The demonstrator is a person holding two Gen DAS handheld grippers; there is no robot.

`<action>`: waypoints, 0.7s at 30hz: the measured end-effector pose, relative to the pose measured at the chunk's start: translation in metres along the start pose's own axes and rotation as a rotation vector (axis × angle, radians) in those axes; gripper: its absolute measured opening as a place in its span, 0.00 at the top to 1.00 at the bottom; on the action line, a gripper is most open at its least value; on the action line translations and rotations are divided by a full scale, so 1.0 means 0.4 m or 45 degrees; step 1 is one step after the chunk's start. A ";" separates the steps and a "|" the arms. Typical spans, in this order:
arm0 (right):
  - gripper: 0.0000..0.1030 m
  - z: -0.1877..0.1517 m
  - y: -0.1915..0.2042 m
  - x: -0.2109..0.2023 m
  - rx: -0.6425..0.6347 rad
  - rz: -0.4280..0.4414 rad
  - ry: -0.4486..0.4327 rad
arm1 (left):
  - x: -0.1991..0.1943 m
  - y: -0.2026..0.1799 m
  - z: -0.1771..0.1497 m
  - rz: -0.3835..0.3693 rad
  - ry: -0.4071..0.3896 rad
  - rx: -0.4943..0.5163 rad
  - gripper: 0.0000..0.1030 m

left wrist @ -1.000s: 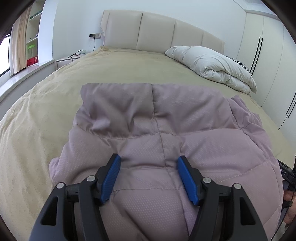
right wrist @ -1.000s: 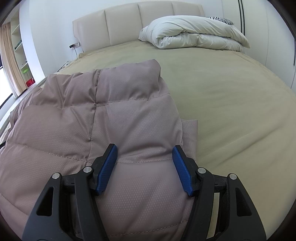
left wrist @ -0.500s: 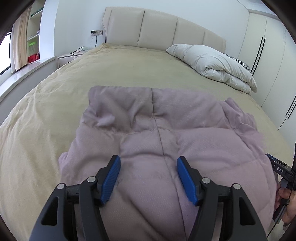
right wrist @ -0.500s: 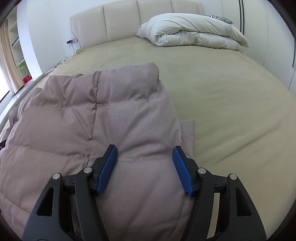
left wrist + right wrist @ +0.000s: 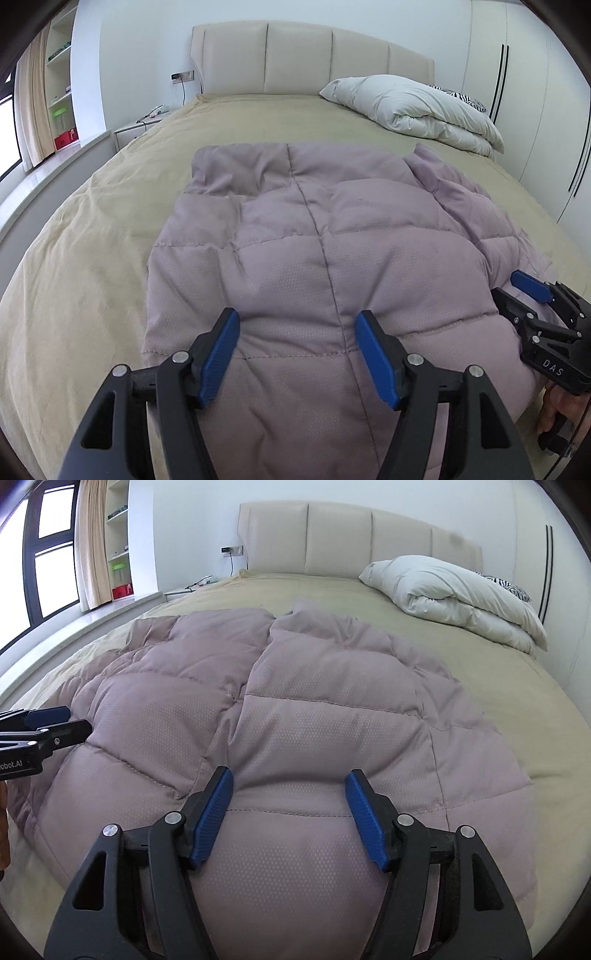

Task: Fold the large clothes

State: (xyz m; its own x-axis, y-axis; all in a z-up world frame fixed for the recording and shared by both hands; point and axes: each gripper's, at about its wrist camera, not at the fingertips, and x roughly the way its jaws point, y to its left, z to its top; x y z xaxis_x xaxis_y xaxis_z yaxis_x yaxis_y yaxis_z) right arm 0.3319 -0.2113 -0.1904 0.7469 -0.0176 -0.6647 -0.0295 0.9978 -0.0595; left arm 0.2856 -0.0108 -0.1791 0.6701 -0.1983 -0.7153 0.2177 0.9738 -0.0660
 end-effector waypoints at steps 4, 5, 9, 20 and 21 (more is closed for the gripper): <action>0.39 -0.024 0.024 0.006 -0.023 -0.031 0.005 | 0.010 -0.008 -0.009 0.017 -0.003 0.007 0.33; 0.39 -0.031 0.025 0.006 -0.023 -0.034 0.008 | 0.008 -0.008 -0.008 0.017 0.001 0.005 0.33; 0.39 0.014 0.014 -0.011 0.036 -0.033 0.122 | -0.051 -0.014 0.018 0.028 0.007 -0.030 0.34; 0.37 0.208 -0.119 -0.017 0.195 -0.042 0.064 | 0.016 -0.090 0.257 0.052 -0.054 0.083 0.34; 0.37 0.233 -0.137 0.006 0.185 -0.033 0.100 | 0.044 -0.079 0.284 0.059 -0.039 0.072 0.34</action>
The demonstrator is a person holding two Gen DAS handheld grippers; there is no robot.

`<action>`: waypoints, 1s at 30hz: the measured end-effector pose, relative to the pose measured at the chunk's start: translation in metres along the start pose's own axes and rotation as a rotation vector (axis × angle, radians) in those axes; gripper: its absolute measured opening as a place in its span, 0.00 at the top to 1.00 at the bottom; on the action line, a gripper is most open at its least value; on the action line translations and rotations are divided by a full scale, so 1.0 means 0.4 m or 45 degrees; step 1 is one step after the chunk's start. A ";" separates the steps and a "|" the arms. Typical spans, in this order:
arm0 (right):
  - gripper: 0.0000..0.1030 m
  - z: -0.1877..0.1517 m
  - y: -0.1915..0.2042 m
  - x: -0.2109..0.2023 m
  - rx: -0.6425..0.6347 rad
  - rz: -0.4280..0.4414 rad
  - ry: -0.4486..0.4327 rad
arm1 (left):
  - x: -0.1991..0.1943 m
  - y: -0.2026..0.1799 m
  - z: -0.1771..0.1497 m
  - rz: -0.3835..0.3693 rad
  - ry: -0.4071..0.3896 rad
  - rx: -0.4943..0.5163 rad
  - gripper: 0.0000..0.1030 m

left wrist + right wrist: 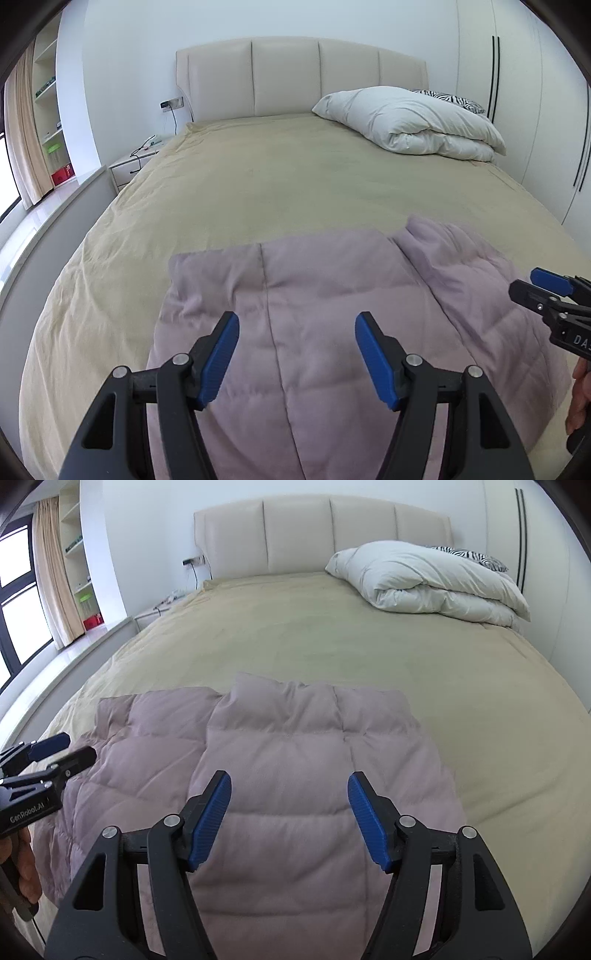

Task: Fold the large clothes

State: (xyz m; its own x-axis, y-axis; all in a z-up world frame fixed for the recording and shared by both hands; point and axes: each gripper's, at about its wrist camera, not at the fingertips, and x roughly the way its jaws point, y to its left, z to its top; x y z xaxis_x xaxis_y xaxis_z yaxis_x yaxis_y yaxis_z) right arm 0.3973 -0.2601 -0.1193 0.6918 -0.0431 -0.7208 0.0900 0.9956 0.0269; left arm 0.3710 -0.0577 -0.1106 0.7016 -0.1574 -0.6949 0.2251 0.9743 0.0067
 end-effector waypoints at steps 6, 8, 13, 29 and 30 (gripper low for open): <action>0.37 0.128 -0.075 0.159 -0.027 -0.021 0.114 | 0.175 0.039 0.050 0.103 0.139 0.051 0.34; 0.37 0.147 -0.085 0.214 -0.045 -0.039 0.148 | 0.208 0.045 0.054 0.116 0.145 0.073 0.33; 0.37 0.173 -0.023 0.254 -0.065 0.161 0.112 | 0.211 0.030 0.092 0.098 0.052 0.068 0.34; 0.46 0.170 -0.265 0.415 0.282 0.540 0.233 | 0.322 0.164 0.054 0.038 0.209 -0.130 0.22; 0.51 0.167 -0.282 0.424 0.313 0.557 0.233 | 0.324 0.162 0.050 0.043 0.210 -0.130 0.22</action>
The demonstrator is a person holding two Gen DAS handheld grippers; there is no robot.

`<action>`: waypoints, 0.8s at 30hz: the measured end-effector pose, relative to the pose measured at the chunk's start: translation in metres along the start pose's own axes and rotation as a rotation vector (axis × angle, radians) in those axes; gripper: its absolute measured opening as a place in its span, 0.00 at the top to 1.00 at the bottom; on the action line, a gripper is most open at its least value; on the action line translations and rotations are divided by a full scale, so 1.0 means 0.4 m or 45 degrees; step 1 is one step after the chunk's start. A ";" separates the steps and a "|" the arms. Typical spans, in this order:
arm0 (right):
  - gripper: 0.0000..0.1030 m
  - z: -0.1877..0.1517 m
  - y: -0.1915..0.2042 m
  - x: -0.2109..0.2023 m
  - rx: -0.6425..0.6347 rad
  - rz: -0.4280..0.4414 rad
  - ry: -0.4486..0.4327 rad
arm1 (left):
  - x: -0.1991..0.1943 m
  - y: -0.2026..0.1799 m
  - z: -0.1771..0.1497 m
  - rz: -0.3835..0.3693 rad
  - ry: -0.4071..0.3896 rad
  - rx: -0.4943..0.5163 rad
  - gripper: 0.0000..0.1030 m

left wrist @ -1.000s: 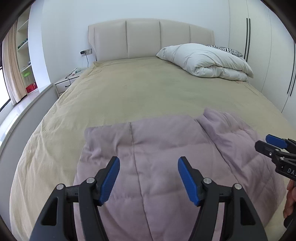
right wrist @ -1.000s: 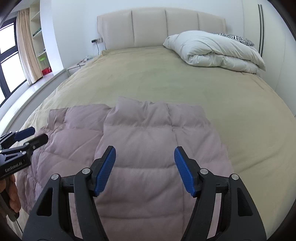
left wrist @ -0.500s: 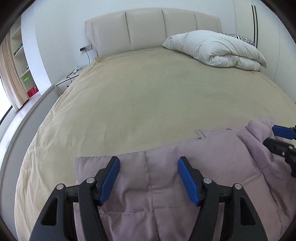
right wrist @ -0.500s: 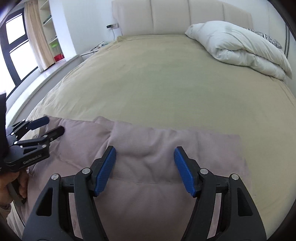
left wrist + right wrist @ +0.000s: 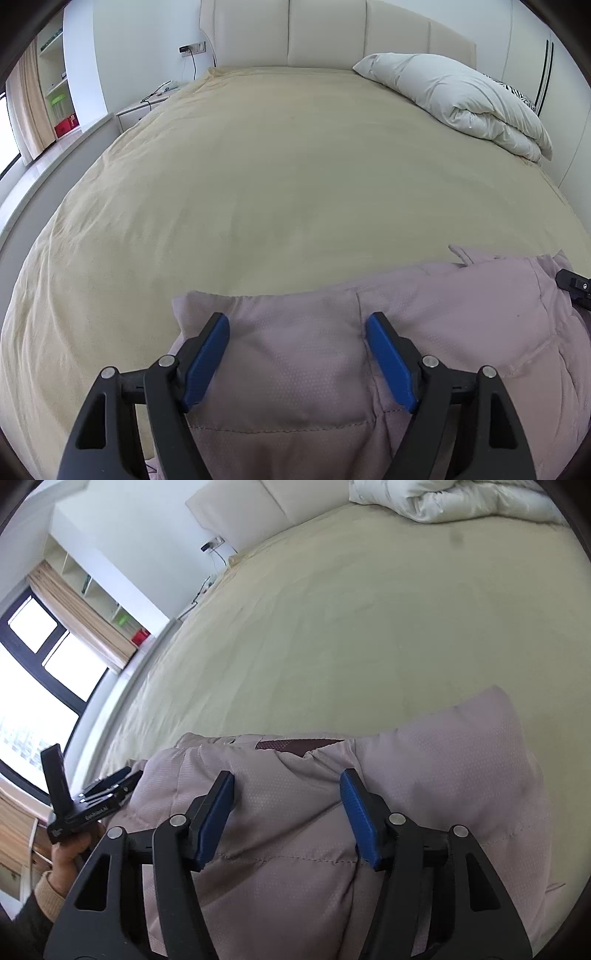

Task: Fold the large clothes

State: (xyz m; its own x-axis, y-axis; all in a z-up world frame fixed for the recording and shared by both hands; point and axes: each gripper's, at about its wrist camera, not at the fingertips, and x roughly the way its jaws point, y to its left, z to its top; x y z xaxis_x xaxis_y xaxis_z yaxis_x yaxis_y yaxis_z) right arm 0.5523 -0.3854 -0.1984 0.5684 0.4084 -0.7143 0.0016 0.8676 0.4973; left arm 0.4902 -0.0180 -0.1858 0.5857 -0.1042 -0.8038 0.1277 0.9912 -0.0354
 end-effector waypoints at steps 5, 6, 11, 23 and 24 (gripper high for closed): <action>0.55 0.004 -0.014 0.022 -0.040 -0.088 -0.017 | 0.018 -0.003 0.003 0.017 -0.014 -0.005 0.22; 0.55 -0.003 -0.007 0.026 -0.059 -0.113 -0.020 | 0.024 -0.004 0.005 0.020 -0.014 -0.007 0.22; 0.55 -0.008 -0.012 0.049 -0.077 -0.153 -0.017 | 0.055 -0.003 0.016 0.026 -0.010 -0.013 0.21; 0.55 -0.052 -0.033 0.050 -0.068 -0.160 -0.025 | 0.030 0.005 0.027 0.049 0.011 -0.039 0.22; 0.54 -0.055 -0.023 0.044 -0.084 -0.169 -0.033 | 0.004 0.013 0.022 0.024 0.005 -0.054 0.23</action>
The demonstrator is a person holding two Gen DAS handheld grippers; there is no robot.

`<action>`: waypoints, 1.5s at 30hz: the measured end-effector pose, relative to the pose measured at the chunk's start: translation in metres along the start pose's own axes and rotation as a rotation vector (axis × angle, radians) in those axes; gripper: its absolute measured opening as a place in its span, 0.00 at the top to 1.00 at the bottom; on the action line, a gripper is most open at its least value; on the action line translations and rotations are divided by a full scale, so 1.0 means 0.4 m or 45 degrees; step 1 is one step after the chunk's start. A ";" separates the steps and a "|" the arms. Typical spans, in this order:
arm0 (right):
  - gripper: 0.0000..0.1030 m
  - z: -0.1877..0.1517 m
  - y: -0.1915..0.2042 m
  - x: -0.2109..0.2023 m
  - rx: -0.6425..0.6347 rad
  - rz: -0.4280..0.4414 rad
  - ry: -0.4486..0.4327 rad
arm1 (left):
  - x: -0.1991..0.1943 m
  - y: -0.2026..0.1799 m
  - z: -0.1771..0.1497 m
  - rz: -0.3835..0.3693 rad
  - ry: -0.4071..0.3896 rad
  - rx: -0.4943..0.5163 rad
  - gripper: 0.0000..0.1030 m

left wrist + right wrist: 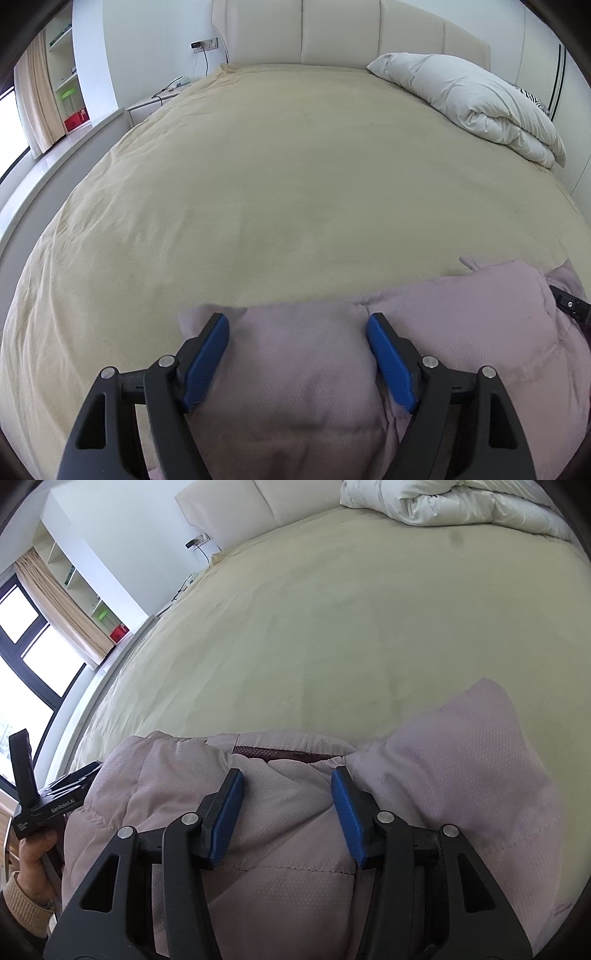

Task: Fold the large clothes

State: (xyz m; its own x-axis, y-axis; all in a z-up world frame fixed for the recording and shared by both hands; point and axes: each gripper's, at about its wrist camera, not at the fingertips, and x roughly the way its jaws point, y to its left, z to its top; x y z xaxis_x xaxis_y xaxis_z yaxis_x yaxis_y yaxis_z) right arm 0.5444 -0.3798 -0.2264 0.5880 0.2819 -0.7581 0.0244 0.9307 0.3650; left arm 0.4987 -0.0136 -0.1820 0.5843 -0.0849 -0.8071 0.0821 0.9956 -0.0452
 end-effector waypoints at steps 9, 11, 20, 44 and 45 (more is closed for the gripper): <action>0.24 -0.090 0.075 -0.284 -0.195 0.025 -0.139 | -0.307 0.169 -0.154 -0.294 -0.111 -0.169 0.16; 0.23 -0.127 0.051 -0.354 -0.183 0.021 -0.144 | -0.344 0.208 -0.208 -0.338 -0.101 -0.204 0.12; 0.20 -0.317 -0.226 -0.590 0.193 0.072 -0.208 | -0.275 0.310 -0.399 -0.569 0.136 -0.459 0.08; 0.19 -0.350 -0.373 -0.401 0.421 0.388 0.196 | -0.158 0.264 -0.370 -0.817 0.288 -0.475 0.09; 0.19 -0.339 -0.367 -0.383 0.435 0.391 0.205 | -0.153 0.266 -0.366 -0.828 0.292 -0.490 0.09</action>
State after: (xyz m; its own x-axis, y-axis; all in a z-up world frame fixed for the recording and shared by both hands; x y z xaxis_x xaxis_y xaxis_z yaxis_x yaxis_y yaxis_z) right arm 0.3410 -0.5278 -0.2371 0.4778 0.5892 -0.6515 0.1491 0.6765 0.7212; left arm 0.3533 0.1034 -0.2236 0.3306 -0.6859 -0.6482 0.0402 0.6965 -0.7165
